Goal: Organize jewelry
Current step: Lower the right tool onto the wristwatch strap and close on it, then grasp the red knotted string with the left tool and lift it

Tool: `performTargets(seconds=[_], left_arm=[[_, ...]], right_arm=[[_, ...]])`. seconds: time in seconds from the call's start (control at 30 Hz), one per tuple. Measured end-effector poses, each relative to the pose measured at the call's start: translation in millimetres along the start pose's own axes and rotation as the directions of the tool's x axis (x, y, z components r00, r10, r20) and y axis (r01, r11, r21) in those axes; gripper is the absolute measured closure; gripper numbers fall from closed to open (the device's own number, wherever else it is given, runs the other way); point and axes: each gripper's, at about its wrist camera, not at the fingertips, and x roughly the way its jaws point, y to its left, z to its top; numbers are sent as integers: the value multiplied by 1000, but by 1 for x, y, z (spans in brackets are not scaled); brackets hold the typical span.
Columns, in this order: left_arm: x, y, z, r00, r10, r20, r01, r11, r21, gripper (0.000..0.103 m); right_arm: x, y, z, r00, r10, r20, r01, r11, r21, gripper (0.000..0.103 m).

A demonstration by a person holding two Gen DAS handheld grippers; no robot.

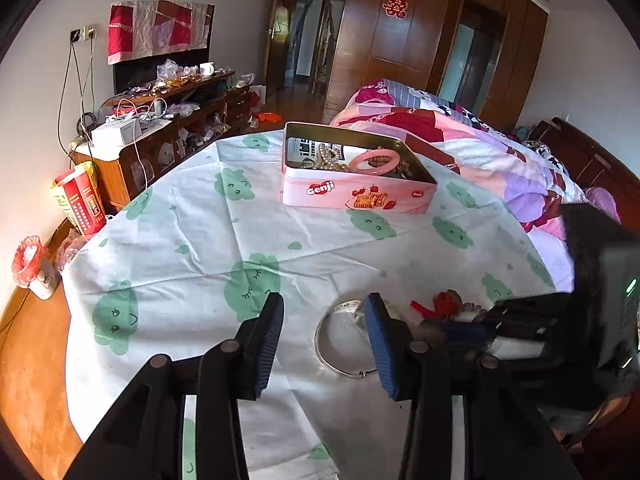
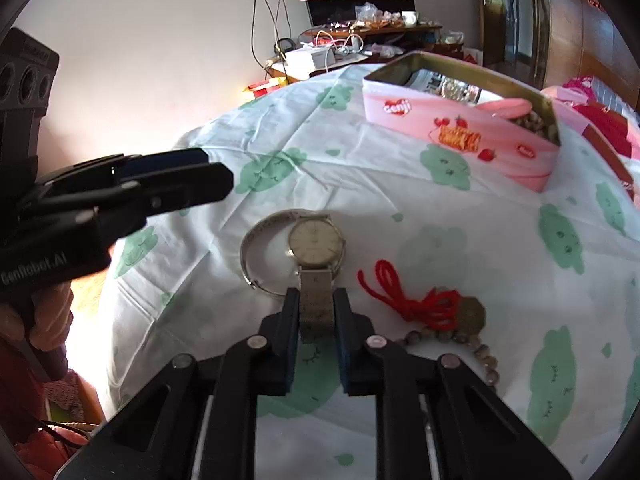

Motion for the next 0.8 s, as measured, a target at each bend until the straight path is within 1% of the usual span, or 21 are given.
performTargets(seconds=[0.07,0.13,0.17,0.2,0.27,0.3,0.37,0.43,0.5,0.57,0.6,0.63,0.67,0.73,0.77,0.8], left_arm=[[3,-4,0,1000,-7,-2,7,1000,9,60],[6,-13,1,999,-35,-5,35,999,33,60],[7,-18,1,999,-47,-5,47,998,45,60],[10,-25,1,998,-67,-7,67,996,65,60],[18,-38,2,996,-85,-22,87,991,99,60],[22,-44,3,996,-87,-30,90,990,113,60],[29,-53,3,993,-107,-46,112,985,128,60],[35,-65,2,988,-142,-66,151,976,156,60],[40,-80,2,983,-166,-75,178,962,209,60],[48,-91,3,977,-185,-103,205,950,235,60],[53,-95,3,974,-187,-127,213,945,248,64],[57,-100,1,973,-176,-147,210,941,265,70],[61,-102,-2,973,-160,-163,202,937,284,74],[67,-104,-7,974,-127,-190,181,935,305,88],[72,-103,-10,971,-109,-213,172,937,304,89],[72,-101,-10,970,-112,-217,175,939,295,90]], right_arm=[[-13,-8,1,998,4,56,-6,1000,30,85],[-37,-27,7,989,20,148,-37,993,110,85],[-46,-37,9,984,14,179,-39,989,140,85],[-51,-43,12,980,-7,199,-25,987,160,85],[-63,-58,15,971,-77,226,31,979,204,85],[-70,-70,14,963,-120,243,61,970,236,85],[-79,-88,11,956,-125,264,42,954,297,85],[-86,-100,8,951,-134,280,31,939,344,85],[-91,-110,2,945,-166,283,48,923,382,85],[-93,-116,-3,944,-178,278,54,914,403,85],[-92,-119,-5,945,-179,275,51,908,416,85],[-93,-120,-5,945,-178,274,48,906,420,85],[-92,-121,-7,945,-178,273,45,901,430,85],[-91,-124,-8,947,-174,272,40,899,435,85],[-91,-124,-8,947,-171,271,38,899,435,85],[-91,-124,-9,947,-173,270,40,900,435,85]])
